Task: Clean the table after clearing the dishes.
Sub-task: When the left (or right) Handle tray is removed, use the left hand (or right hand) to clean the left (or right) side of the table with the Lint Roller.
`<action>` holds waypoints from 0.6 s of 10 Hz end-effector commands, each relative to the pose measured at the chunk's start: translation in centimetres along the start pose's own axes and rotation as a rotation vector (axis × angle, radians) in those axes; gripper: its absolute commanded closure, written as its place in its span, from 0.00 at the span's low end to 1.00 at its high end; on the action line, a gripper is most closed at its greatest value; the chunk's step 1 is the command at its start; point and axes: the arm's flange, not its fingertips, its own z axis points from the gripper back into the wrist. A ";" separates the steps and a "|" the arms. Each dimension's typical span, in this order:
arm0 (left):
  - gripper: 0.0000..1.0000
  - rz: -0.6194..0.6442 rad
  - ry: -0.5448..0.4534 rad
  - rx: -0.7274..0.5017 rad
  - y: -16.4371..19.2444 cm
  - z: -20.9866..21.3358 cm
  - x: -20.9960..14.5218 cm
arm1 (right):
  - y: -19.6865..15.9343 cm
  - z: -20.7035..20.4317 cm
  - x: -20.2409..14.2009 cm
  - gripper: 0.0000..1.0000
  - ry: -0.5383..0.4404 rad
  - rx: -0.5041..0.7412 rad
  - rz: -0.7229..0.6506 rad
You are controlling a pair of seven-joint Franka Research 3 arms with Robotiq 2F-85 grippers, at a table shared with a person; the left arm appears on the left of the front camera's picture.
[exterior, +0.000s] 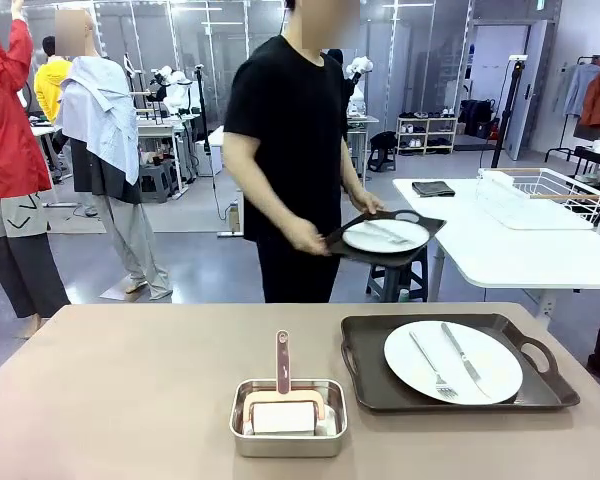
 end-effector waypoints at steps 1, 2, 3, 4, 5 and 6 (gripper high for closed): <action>0.00 -0.008 -0.003 -0.002 0.0 0.3 -0.1 | 0.2 0.2 0.0 0.00 -0.004 0.003 0.003; 0.00 -0.008 -0.003 -0.002 0.0 0.3 -0.1 | 0.2 0.2 0.0 0.00 -0.004 0.003 0.003; 0.00 -0.008 -0.003 -0.002 0.0 0.3 -0.1 | 0.2 0.2 0.0 0.00 -0.004 0.003 0.003; 0.00 -0.008 -0.003 -0.002 0.0 0.3 -0.1 | 0.2 0.2 0.0 0.00 -0.004 0.003 0.003; 0.00 -0.008 -0.003 -0.002 0.0 0.3 -0.1 | 0.2 0.2 0.0 0.00 -0.004 0.003 0.003; 0.00 -0.008 -0.003 -0.002 0.0 0.3 -0.1 | 0.2 0.2 0.0 0.00 -0.004 0.003 0.003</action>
